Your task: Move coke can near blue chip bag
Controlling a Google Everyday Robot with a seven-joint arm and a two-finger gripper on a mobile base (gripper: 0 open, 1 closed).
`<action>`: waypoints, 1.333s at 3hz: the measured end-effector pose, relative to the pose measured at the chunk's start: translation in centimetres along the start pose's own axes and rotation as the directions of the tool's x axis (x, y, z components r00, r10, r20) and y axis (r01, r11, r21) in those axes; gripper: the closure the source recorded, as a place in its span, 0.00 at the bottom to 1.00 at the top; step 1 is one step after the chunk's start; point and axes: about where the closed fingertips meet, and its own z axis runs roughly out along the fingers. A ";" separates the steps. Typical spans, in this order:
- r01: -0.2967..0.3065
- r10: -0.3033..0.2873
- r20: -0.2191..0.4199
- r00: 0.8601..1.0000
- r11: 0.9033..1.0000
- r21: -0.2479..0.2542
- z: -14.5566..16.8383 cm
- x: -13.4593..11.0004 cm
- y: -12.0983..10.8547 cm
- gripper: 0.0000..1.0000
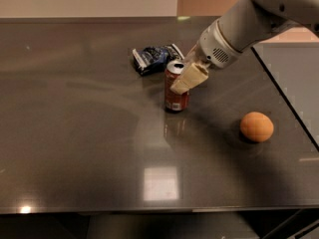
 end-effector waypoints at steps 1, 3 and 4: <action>-0.041 0.041 0.006 0.999 0.998 0.055 -0.9 0.3 -3.3 1.00; -0.086 0.088 -0.017 0.996 0.992 0.088 -0.5 1.0 -8.4 1.00; -0.112 0.115 -0.025 0.993 0.990 0.086 0.3 1.4 -9.9 0.82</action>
Offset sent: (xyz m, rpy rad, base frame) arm 0.0948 -0.0475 0.0184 -0.0042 -0.0382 -0.1622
